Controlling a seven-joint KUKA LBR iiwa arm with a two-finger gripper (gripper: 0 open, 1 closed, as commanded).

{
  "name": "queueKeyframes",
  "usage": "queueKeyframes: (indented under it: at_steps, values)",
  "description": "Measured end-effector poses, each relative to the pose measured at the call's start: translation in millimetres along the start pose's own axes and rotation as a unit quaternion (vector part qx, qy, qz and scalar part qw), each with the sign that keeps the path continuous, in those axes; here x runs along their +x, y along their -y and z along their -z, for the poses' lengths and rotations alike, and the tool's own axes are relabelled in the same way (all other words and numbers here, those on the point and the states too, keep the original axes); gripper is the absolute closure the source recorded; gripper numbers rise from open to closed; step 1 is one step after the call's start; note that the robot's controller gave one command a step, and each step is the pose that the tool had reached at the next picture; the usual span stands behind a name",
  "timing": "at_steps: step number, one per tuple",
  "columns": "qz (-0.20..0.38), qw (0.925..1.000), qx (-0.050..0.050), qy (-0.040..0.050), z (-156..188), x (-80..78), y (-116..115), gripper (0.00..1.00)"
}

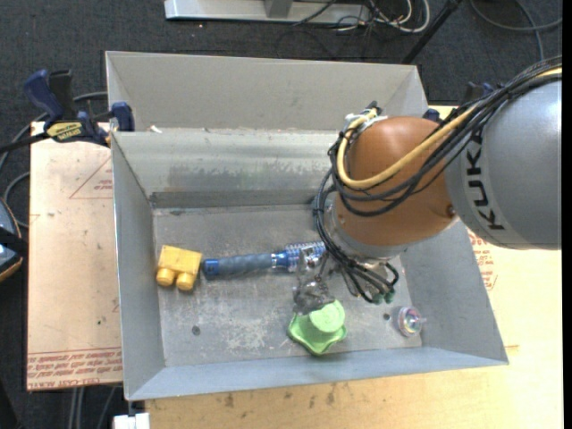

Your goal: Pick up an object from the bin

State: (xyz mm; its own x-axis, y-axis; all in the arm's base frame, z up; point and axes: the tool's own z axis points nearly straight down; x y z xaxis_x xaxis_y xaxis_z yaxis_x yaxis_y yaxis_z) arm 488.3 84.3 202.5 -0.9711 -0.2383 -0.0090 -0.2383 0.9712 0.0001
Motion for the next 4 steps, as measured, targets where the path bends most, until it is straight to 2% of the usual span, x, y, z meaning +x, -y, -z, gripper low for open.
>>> queueKeyframes:
  at_steps: [1,2,3,4]
  values:
    - [0.000,1.0000,0.000,-0.0036,-4.5,1.4,0.1,0.00]
    - [0.024,0.9997,-0.001,-0.0074,-106.4,8.9,40.6,0.00]
    - [0.158,0.9873,0.000,0.0080,-125.3,12.6,56.8,0.00]
    - [0.158,0.9875,0.000,0.0001,-127.4,17.0,58.5,1.00]
